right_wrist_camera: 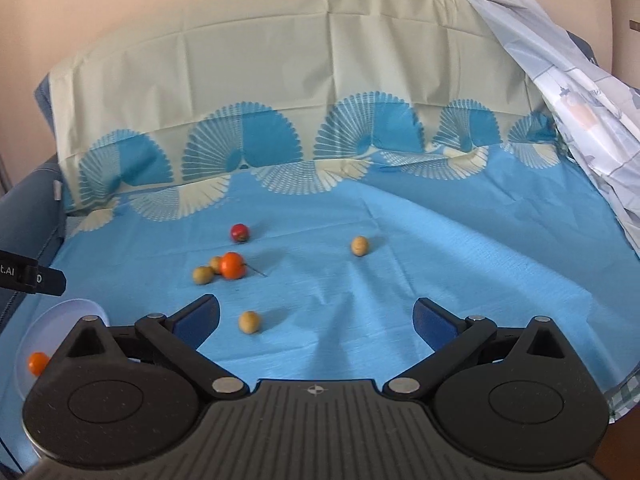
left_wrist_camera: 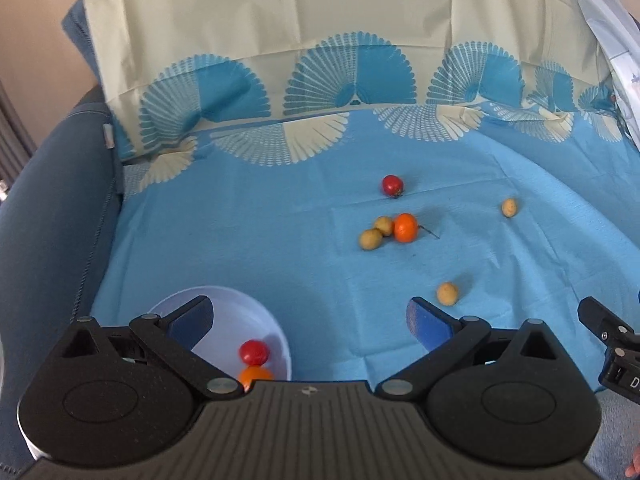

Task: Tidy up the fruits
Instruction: 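Grasp a small yellow-brown fruit with the left tool while the right tool grasps another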

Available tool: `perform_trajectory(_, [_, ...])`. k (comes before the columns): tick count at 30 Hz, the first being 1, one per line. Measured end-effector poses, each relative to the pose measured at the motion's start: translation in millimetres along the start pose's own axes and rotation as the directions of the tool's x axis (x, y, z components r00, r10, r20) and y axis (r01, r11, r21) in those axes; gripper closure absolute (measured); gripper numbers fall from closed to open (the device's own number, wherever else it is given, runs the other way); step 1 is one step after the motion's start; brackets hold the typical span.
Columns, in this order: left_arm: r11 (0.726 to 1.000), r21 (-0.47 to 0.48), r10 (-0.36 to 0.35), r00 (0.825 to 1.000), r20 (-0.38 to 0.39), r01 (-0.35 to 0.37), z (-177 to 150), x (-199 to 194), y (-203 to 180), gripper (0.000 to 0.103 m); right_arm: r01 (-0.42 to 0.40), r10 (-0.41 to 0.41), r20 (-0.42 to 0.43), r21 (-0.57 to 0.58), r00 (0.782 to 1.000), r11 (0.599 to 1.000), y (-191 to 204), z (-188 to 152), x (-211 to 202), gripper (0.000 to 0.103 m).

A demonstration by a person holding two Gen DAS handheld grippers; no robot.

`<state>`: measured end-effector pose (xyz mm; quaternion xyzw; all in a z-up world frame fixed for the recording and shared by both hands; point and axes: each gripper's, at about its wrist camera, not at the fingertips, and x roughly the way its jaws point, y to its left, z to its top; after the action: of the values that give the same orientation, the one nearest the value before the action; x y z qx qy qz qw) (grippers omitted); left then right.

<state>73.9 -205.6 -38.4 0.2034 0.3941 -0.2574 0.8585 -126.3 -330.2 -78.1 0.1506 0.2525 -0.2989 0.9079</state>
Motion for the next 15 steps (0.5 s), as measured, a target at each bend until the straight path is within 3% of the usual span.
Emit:
perform_trajectory(8, [0.996,0.076,-0.035,0.991,-0.128,0.045,42.0,144.1,-34.4,0.000,0.121,-0.121,-0.020,0.047,0.993,0.991,-33.6,19.3,136.1,0.001])
perform_trajectory(15, [0.995,0.067,-0.054,0.976,-0.209,0.069,54.1,224.3,-38.5,0.000,0.149,-0.147,-0.055,0.032,0.988,0.988,-38.9,28.2,236.4,0.001])
